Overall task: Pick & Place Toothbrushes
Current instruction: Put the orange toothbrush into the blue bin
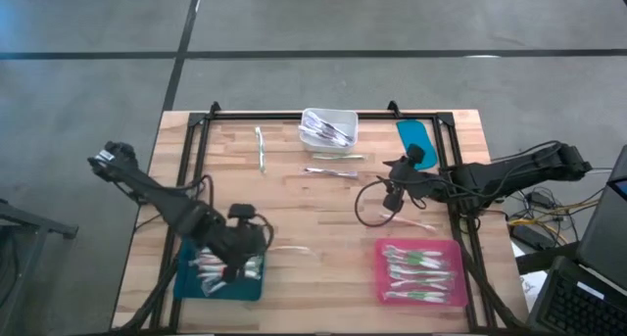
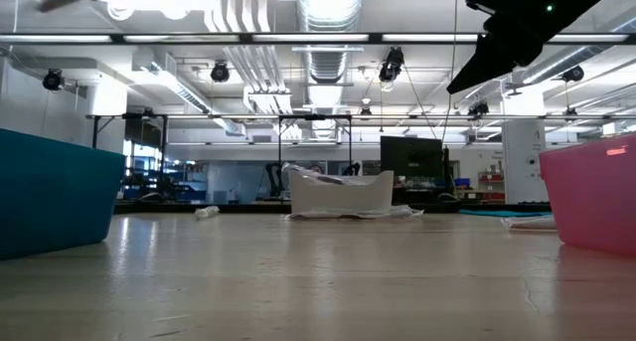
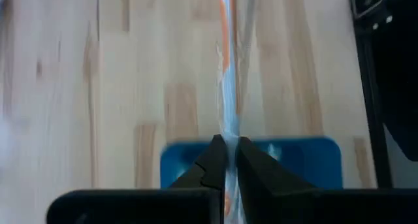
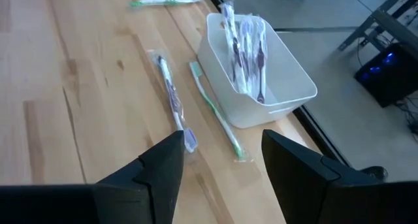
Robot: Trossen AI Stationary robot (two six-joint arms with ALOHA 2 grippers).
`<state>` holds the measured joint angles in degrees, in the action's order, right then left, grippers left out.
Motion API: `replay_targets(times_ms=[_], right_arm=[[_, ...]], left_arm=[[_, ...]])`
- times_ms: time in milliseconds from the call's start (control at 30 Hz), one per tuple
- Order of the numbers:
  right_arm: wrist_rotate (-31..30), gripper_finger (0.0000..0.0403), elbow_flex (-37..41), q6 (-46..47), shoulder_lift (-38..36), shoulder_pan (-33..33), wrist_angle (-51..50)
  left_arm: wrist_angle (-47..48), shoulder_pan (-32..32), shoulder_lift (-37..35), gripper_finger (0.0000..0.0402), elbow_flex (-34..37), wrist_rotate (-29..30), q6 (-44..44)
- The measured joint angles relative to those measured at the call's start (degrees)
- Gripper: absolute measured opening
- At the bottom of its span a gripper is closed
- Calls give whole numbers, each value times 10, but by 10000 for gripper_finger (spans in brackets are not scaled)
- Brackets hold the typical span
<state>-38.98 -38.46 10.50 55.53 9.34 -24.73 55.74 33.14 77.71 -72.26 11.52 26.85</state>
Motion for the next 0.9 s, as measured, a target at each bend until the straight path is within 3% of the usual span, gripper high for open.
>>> replay_targets(times_ms=[267, 400, 567, 900], right_arm=[[0, 179, 0, -16, 14, 0, 11], [0, 168, -1, -17, 15, 0, 14], [0, 158, -1, -20, 16, 0, 14], [0, 179, -1, -21, 16, 0, 15]], left_arm=[[168, 48, 0, 23, -31, -1, 121], [230, 65, 0, 25, -23, -35, 158], [235, 76, 0, 24, 2, -93, 161], [210, 80, 0, 26, 76, -132, 154]])
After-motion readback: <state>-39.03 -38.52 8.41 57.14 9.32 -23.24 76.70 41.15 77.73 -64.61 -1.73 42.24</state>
